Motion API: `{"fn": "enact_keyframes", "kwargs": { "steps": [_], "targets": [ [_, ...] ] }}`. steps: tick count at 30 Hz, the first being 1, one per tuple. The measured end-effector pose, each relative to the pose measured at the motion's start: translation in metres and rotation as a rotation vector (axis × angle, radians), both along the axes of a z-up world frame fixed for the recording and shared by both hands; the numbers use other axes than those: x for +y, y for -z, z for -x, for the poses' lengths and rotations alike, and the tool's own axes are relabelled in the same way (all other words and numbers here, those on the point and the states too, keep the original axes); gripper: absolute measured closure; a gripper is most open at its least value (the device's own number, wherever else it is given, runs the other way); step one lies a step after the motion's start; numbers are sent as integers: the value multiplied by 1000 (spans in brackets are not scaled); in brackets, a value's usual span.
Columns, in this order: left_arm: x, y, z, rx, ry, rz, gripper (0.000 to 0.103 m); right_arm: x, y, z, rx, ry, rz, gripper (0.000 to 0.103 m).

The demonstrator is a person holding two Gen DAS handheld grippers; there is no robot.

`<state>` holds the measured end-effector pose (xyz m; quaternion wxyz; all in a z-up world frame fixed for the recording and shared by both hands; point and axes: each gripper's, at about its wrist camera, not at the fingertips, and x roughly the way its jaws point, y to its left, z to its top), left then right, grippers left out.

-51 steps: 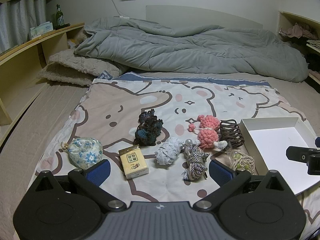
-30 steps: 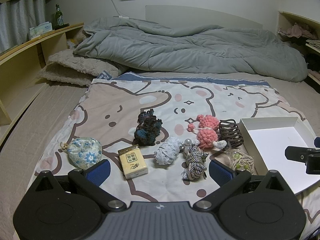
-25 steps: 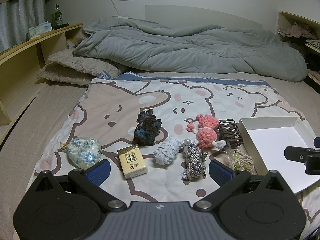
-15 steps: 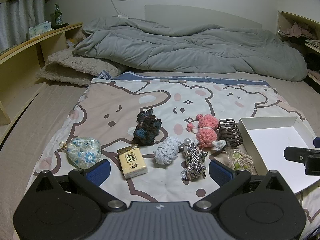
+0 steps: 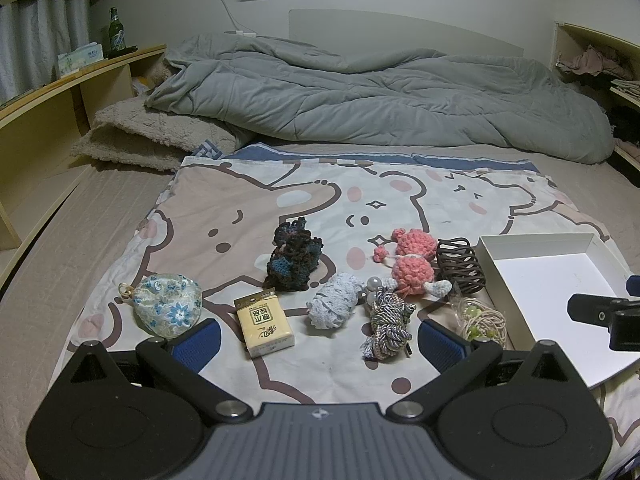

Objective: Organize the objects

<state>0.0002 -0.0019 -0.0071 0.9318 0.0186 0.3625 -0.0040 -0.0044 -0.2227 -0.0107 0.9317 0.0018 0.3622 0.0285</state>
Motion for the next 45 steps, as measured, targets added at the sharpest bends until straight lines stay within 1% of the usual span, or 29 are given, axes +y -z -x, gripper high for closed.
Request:
{"fn": "enact_keyframes", "kwargs": {
  "steps": [25,28,38,45],
  "targets": [
    [1,-1,-1,-5,-4,6,0,1,2,1,-3,6,-4,0],
    [6,-5,-2,-9,-11,12,0,2,1,-1,-11,15,-13,0],
    [33,-28,-20,-63,-74,-36,0,11,-12,-20,-38,20,-57,0],
    [57,-42,-40,-80,-128,-18,0,20,-16,-41,-28,20,-89,0]
  ]
}}
